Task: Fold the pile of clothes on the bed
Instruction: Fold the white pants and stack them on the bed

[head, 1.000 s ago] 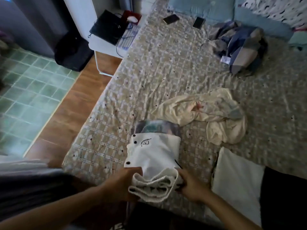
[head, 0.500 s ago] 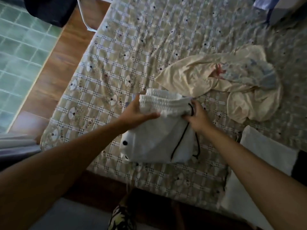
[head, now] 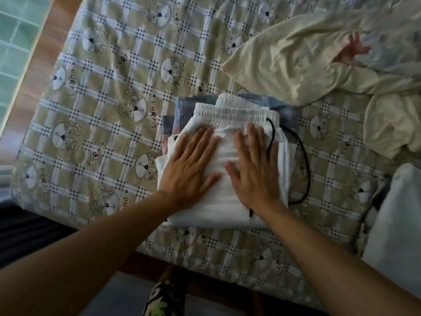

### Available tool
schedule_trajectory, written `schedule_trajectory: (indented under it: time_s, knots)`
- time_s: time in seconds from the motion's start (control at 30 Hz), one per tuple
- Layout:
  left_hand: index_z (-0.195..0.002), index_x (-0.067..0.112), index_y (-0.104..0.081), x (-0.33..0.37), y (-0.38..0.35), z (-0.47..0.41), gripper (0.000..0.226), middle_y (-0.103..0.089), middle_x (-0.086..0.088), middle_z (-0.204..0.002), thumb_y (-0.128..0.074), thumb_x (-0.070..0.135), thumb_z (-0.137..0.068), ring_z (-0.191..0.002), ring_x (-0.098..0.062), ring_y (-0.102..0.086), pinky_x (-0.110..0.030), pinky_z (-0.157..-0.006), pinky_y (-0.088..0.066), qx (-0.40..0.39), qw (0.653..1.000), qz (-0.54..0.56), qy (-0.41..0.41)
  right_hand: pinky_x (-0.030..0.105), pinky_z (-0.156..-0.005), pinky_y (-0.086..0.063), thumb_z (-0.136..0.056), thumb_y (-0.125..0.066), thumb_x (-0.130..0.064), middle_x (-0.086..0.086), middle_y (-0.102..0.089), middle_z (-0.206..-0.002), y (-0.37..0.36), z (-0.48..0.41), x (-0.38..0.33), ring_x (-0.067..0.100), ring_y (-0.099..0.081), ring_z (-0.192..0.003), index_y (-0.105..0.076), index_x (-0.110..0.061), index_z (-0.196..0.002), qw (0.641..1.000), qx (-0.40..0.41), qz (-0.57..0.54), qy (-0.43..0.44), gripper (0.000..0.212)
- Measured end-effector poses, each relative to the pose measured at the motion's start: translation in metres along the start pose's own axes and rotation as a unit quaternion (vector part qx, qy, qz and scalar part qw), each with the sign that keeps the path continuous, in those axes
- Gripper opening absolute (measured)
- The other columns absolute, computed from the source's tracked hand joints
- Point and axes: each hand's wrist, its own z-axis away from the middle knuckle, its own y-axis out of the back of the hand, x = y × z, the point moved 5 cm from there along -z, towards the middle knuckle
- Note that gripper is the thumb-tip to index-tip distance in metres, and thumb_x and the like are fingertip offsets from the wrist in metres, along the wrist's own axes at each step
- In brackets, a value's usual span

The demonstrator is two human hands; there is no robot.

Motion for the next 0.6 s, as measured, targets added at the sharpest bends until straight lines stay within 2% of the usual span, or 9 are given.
schedule_trajectory:
  time_s: [0.17,0.23,0.3,0.37,0.4,0.47,0.5,0.53,0.6]
  knots:
    - [-0.159,0.011,-0.009,0.001,-0.004,-0.004,0.080,-0.003,-0.009,-0.167,-0.038,0.056,-0.100,-0.155,-0.021,0.003,-0.052,-0.123,-0.010,0.000,1.000,0.007,0.017,0.056,-0.121,-0.004,-0.101,-0.025,-0.060,0.007,0.009,-0.166,-0.013,-0.008,-0.001,0.026,0.010,-0.153,0.001,-0.021,-0.158,0.999,-0.024,0.018,-0.020,0.074]
    - [-0.159,0.011,-0.009,-0.001,0.002,0.002,0.083,-0.001,-0.009,-0.167,-0.040,0.058,-0.098,-0.154,-0.023,0.004,-0.055,-0.122,-0.009,0.013,0.999,0.013,0.029,0.057,-0.120,-0.006,-0.101,-0.032,-0.057,0.008,0.008,-0.166,-0.002,-0.004,-0.004,0.027,0.010,-0.153,-0.001,-0.019,-0.158,1.000,-0.011,-0.019,-0.009,0.076]
    - [-0.159,0.012,-0.005,-0.010,0.009,0.013,0.094,0.005,-0.007,-0.167,-0.044,0.065,-0.093,-0.154,-0.026,0.006,-0.056,-0.123,-0.004,0.046,0.989,0.049,0.130,0.057,-0.121,-0.006,-0.096,-0.048,-0.050,0.010,0.005,-0.166,0.018,0.001,-0.001,0.028,0.007,-0.153,-0.004,-0.015,-0.158,0.997,0.033,-0.061,-0.019,0.083]
    - [-0.159,0.015,-0.003,-0.018,0.014,0.028,0.109,0.001,-0.006,-0.167,-0.052,0.076,-0.082,-0.154,-0.026,0.001,-0.050,-0.124,-0.007,0.073,0.947,0.142,0.279,0.053,-0.122,-0.005,-0.088,-0.060,-0.050,0.011,-0.001,-0.166,0.031,0.013,0.018,0.029,0.001,-0.153,-0.005,-0.016,-0.158,0.985,0.083,-0.103,-0.113,0.095]
    - [-0.158,0.017,-0.004,-0.019,0.014,0.035,0.115,-0.007,-0.007,-0.166,-0.057,0.078,-0.077,-0.153,-0.027,-0.007,-0.049,-0.123,-0.014,0.077,0.922,0.189,0.330,0.053,-0.122,-0.008,-0.084,-0.065,-0.053,0.011,-0.003,-0.166,0.033,0.022,0.032,0.028,-0.002,-0.153,-0.003,-0.017,-0.158,0.965,0.091,-0.155,-0.188,0.103]
    - [-0.156,0.021,-0.014,-0.019,0.014,0.042,0.116,-0.025,-0.007,-0.159,-0.070,0.075,-0.070,-0.145,-0.027,-0.028,-0.047,-0.116,-0.032,0.067,0.881,0.268,0.385,0.052,-0.121,-0.015,-0.075,-0.073,-0.061,0.008,-0.002,-0.166,0.023,0.039,0.053,0.026,-0.004,-0.153,0.005,-0.020,-0.158,0.902,0.059,-0.293,-0.312,0.121]
    - [-0.152,0.023,-0.023,-0.022,0.016,0.043,0.111,-0.037,-0.005,-0.152,-0.077,0.070,-0.067,-0.136,-0.027,-0.041,-0.045,-0.108,-0.042,0.064,0.853,0.312,0.413,0.051,-0.121,-0.016,-0.071,-0.076,-0.062,0.006,-0.002,-0.166,0.019,0.043,0.056,0.025,-0.005,-0.153,0.008,-0.022,-0.157,0.884,0.038,-0.332,-0.326,0.127]
    - [-0.146,0.024,-0.033,-0.024,0.021,0.041,0.105,-0.048,-0.003,-0.141,-0.082,0.064,-0.063,-0.125,-0.025,-0.052,-0.042,-0.095,-0.052,0.063,0.817,0.368,0.440,0.048,-0.121,-0.017,-0.069,-0.078,-0.062,0.004,-0.001,-0.166,0.016,0.043,0.055,0.024,-0.006,-0.152,0.010,-0.024,-0.157,0.882,0.022,-0.350,-0.316,0.130]
    - [-0.133,0.020,-0.047,-0.019,0.033,0.030,0.087,-0.062,-0.003,-0.117,-0.088,0.049,-0.062,-0.097,-0.020,-0.067,-0.030,-0.062,-0.057,0.042,0.738,0.476,0.476,0.044,-0.119,-0.018,-0.069,-0.081,-0.057,-0.002,0.000,-0.167,0.016,0.036,0.053,0.021,-0.008,-0.152,0.012,-0.029,-0.156,0.869,-0.003,-0.397,-0.295,0.131]
